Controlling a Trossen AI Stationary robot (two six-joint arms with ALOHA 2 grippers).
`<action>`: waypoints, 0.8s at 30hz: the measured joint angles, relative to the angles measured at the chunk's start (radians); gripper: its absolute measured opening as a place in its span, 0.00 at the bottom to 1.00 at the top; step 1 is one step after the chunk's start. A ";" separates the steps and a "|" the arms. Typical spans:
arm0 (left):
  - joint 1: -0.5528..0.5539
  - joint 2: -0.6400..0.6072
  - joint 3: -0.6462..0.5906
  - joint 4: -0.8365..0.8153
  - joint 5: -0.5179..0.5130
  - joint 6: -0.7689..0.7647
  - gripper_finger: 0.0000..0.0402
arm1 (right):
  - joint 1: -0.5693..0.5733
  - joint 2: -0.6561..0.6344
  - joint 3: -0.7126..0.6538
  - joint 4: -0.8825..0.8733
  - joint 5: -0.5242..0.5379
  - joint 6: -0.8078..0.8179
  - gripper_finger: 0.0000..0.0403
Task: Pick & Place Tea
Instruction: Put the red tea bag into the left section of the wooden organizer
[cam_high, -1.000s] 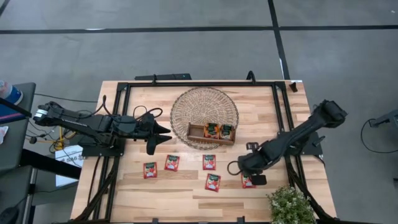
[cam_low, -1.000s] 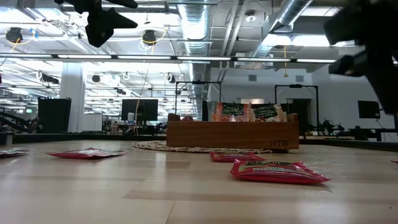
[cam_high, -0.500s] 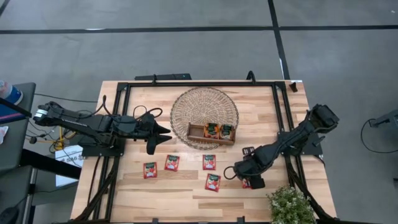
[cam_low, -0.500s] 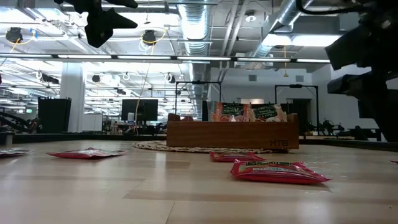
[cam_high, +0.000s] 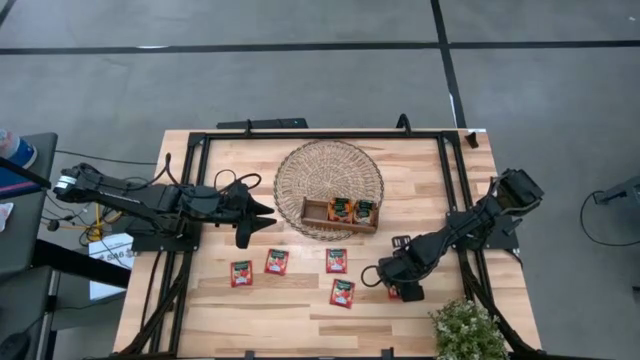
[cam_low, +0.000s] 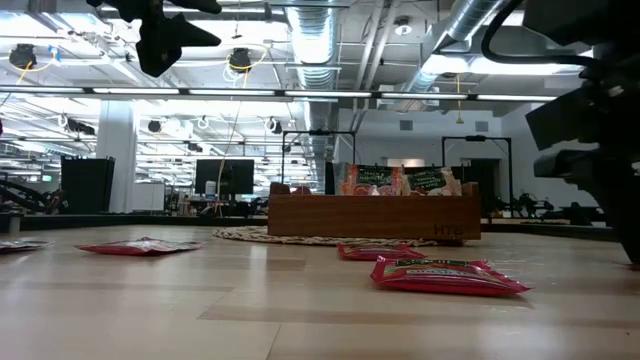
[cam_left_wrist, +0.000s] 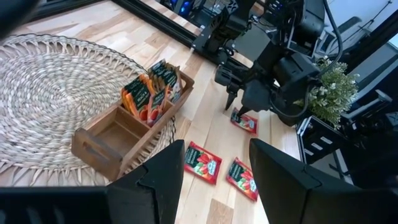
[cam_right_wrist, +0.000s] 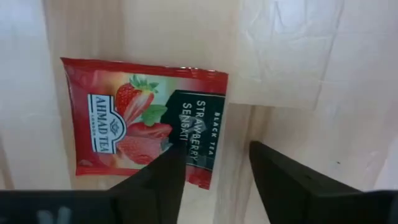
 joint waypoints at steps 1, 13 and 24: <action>0.000 0.000 0.000 0.000 0.000 0.000 0.43 | 0.000 0.001 0.000 0.001 0.001 0.003 0.40; 0.000 0.000 0.000 0.000 0.000 0.000 0.43 | -0.029 0.002 -0.004 0.005 0.002 0.032 0.10; 0.000 0.000 0.000 0.000 0.000 -0.004 0.43 | -0.094 -0.002 0.015 -0.076 0.094 0.052 0.00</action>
